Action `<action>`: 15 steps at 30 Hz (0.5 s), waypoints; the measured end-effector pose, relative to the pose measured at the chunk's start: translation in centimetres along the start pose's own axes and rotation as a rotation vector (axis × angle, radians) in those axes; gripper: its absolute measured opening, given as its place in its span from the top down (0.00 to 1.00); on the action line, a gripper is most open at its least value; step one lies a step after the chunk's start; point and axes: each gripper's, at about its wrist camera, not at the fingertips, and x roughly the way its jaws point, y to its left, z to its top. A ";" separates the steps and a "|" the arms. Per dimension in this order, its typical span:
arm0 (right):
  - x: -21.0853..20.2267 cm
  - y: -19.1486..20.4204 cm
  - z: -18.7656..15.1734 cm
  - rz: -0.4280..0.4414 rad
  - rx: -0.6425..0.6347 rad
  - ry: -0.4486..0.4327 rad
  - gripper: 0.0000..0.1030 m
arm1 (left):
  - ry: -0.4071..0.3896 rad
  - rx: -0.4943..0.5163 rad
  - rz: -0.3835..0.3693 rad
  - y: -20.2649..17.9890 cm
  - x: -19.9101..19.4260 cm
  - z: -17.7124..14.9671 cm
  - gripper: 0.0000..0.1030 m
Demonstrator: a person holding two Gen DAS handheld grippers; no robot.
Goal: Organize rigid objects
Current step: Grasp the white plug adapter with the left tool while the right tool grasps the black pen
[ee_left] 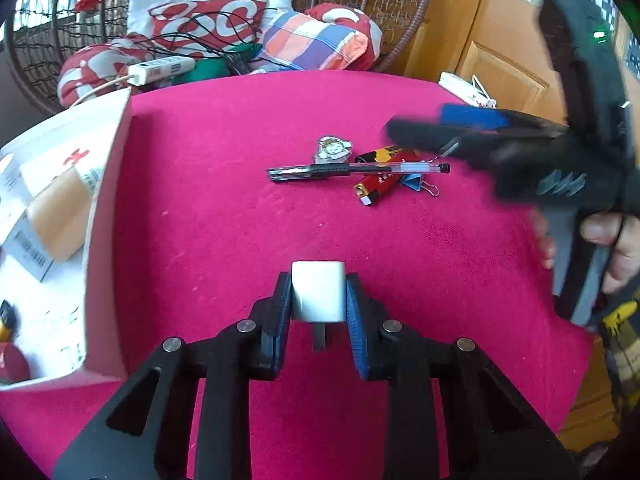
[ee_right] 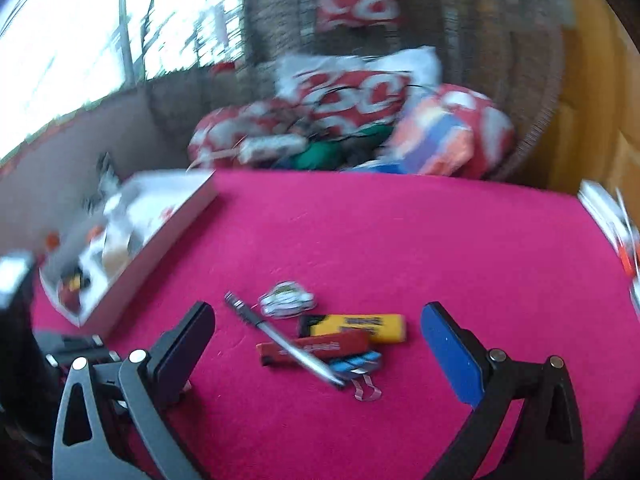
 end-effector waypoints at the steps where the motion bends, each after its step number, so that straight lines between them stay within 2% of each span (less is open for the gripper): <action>1: 0.8 0.9 0.1 0.014 -0.052 0.034 0.14 | -0.003 -0.005 0.000 0.1 -0.3 -0.1 0.75; 2: 1.6 1.5 0.1 0.026 -0.089 0.064 0.29 | -0.005 -0.010 0.002 0.3 -0.5 -0.3 0.76; 4: 3.6 2.5 0.3 0.049 -0.151 0.134 0.42 | -0.007 -0.025 0.004 0.7 -0.7 -0.6 0.76; 6: 4.8 3.0 0.3 0.046 -0.185 0.180 0.44 | -0.004 -0.037 0.001 1.0 -0.8 -0.7 0.76; 9: 6.0 3.3 0.3 0.041 -0.221 0.229 0.53 | -0.002 -0.041 -0.002 1.1 -0.8 -0.6 0.76; 11: 6.4 3.4 0.1 0.045 -0.244 0.264 0.68 | 0.000 -0.043 -0.004 1.1 -0.7 -0.6 0.76; 13: 6.6 3.6 -0.1 0.031 -0.279 0.286 0.77 | -0.001 -0.047 -0.005 1.1 -0.7 -0.6 0.76; 15: 6.2 3.7 -0.2 0.044 -0.286 0.297 0.92 | -0.003 -0.049 -0.007 1.1 -0.7 -0.6 0.76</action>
